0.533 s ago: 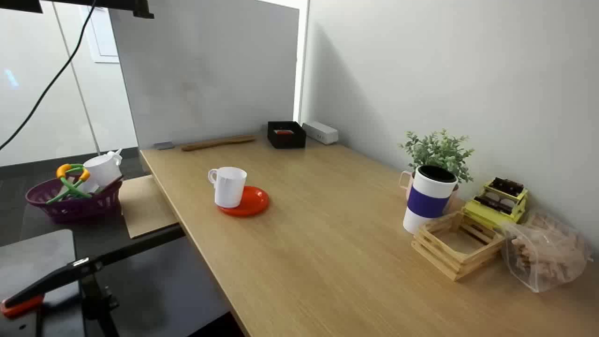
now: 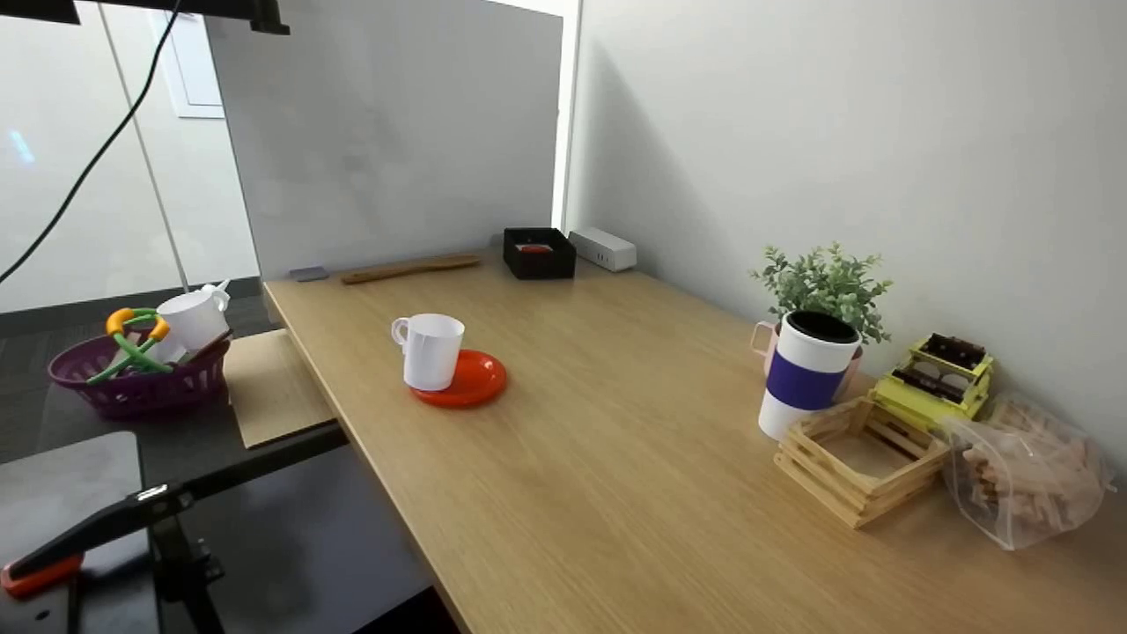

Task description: Take the cup from the plate and put it on the table

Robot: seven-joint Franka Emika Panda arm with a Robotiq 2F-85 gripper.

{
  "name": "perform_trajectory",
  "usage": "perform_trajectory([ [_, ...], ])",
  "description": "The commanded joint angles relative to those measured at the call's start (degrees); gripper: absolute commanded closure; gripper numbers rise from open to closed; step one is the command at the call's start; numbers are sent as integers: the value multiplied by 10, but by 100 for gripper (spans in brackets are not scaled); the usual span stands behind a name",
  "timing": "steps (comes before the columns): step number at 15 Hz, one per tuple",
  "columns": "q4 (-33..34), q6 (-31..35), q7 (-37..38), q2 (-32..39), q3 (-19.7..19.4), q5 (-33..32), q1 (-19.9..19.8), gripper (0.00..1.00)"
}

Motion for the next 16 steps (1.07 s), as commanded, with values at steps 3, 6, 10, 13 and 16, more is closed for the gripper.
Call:
perform_trajectory([
  [3, 22, -6, -14, 32, 13, 13, -2, 0],
  [6, 40, -6, -13, 58, 20, 19, 4, 0],
  [10, 71, -13, -16, 99, 33, 21, 9, 0],
  [13, 101, -23, -21, 138, 45, 21, 16, 0],
  [16, 129, -34, -28, 175, 56, 21, 21, 0],
])
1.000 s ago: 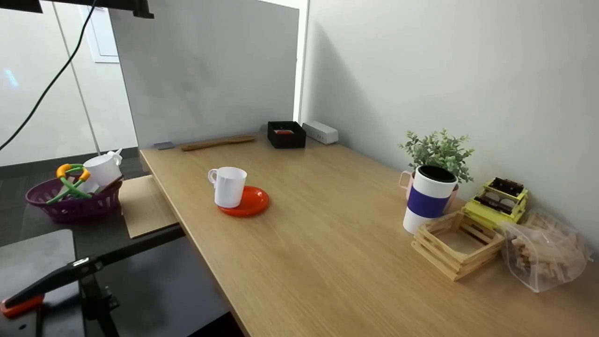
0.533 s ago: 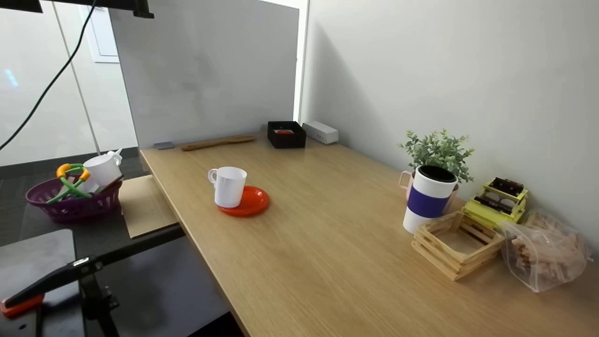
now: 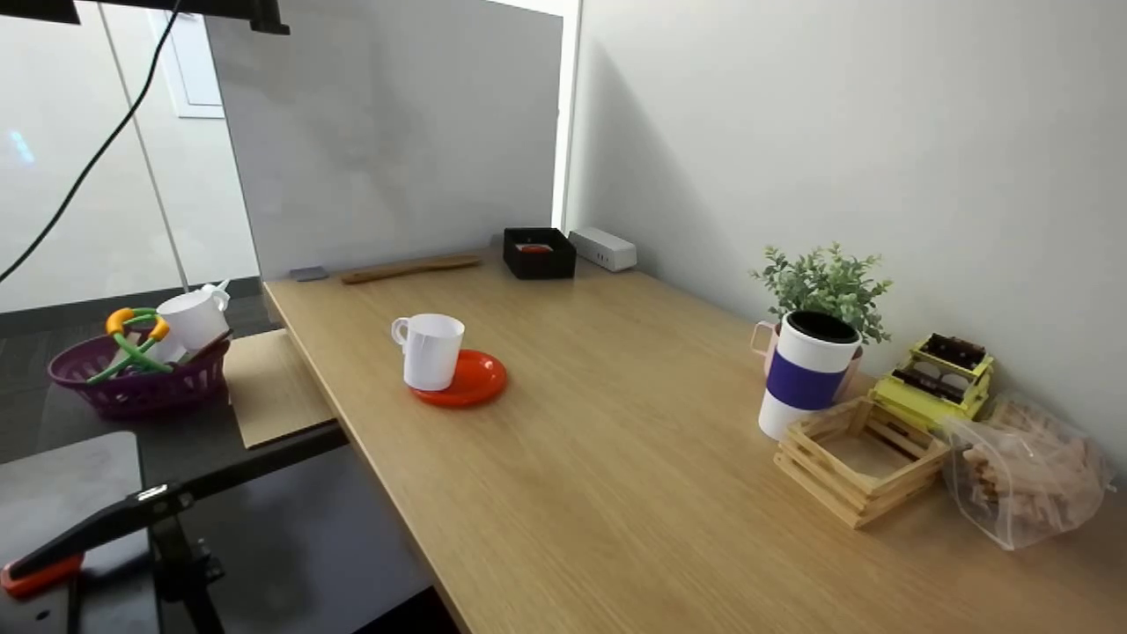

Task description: Take the cup from the plate and put it on the table

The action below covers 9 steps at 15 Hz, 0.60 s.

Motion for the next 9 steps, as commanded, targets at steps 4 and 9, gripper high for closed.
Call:
perform_trajectory([
  [4, 85, -48, -43, 98, 22, 11, 5, 0],
  [9, 138, -73, -69, 159, 38, 12, 5, 0],
])
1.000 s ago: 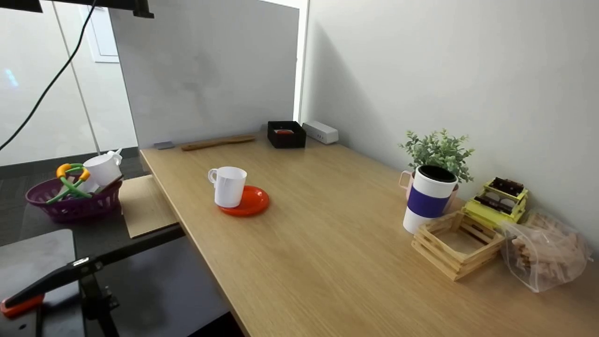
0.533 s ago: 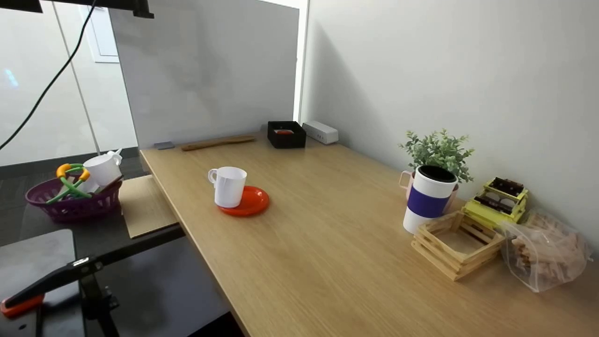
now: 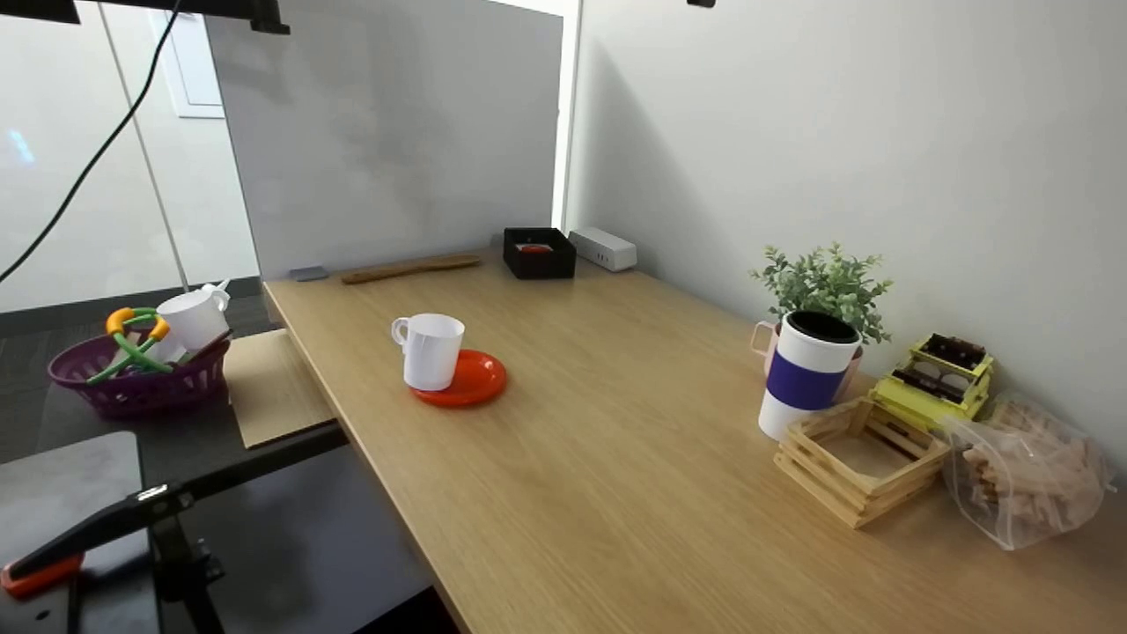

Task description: Take the cup from the plate and put it on the table

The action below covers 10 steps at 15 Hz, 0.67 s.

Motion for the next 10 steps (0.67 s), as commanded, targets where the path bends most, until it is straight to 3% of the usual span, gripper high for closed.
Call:
perform_trajectory([
  [1, 63, -39, -24, 59, 16, 8, -4, 0],
  [10, 184, -77, -24, 180, 65, 12, -5, 0],
])
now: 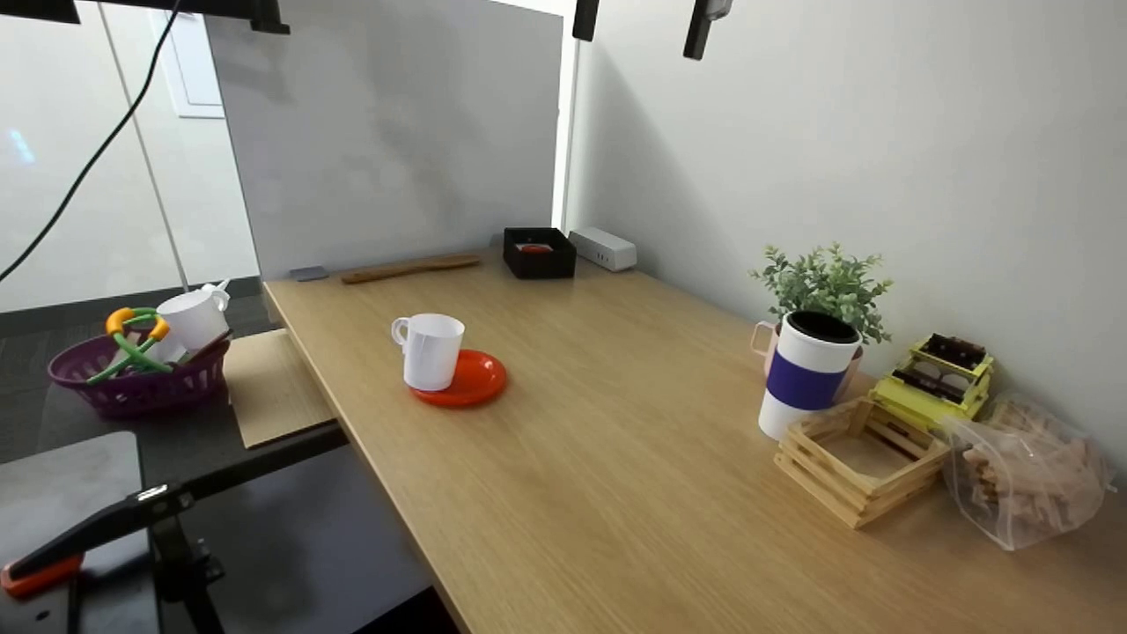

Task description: Take the cup from the plate and put it on the table

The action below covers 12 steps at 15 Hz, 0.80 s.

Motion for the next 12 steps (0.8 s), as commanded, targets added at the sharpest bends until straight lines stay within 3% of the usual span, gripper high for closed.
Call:
perform_trajectory([
  [1, 69, -41, -11, 58, 20, 20, -6, 0],
  [7, 122, -78, -12, 122, 46, 78, -10, 0],
  [12, 179, -120, -2, 185, 57, 66, -11, 0],
])
